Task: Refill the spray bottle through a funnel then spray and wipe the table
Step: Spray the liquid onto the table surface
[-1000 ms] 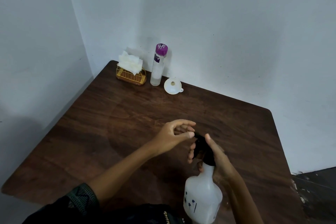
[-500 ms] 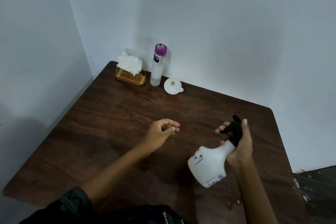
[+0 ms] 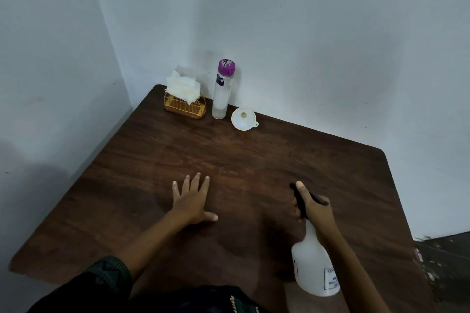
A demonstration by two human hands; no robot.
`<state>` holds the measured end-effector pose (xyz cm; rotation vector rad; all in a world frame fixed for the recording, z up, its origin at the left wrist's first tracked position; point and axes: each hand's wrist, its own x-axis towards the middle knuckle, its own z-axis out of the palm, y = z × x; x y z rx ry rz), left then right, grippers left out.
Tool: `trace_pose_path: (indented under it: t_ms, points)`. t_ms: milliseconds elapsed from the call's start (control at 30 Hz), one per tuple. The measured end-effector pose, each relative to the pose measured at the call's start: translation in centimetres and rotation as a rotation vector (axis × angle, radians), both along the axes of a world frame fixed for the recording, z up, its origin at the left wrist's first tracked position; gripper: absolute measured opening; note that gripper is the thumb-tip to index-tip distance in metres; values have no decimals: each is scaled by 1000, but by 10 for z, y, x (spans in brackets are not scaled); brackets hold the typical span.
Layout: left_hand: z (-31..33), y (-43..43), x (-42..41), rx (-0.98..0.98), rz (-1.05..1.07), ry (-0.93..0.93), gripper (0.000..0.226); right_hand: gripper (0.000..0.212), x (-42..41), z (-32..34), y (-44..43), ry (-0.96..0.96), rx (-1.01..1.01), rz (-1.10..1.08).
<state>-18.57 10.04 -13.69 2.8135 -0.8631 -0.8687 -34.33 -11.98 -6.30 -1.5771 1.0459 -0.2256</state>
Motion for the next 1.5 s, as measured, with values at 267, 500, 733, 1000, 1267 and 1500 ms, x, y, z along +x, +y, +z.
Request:
trace_pose_path:
  t_ms: [267,500,733,1000,1267,1500]
  points:
    - [-11,7,0,123,-39,18,121,39,0,10,-8,-62,88,154]
    - [-12,8,0,147,-47,-4,122,37,10,2,-10,-15,48,134]
    - [-10,7,0,152,-55,-12,120,32,9,1,-8,-111,-3,31]
    - [-11,7,0,156,-53,-17,121,29,11,11,-12,-129,81,160]
    - [-12,8,0,158,-62,-27,121,29,23,14,-12,-134,39,-7]
    - [-11,8,1,159,-66,-32,120,20,23,12,-15,-201,66,30]
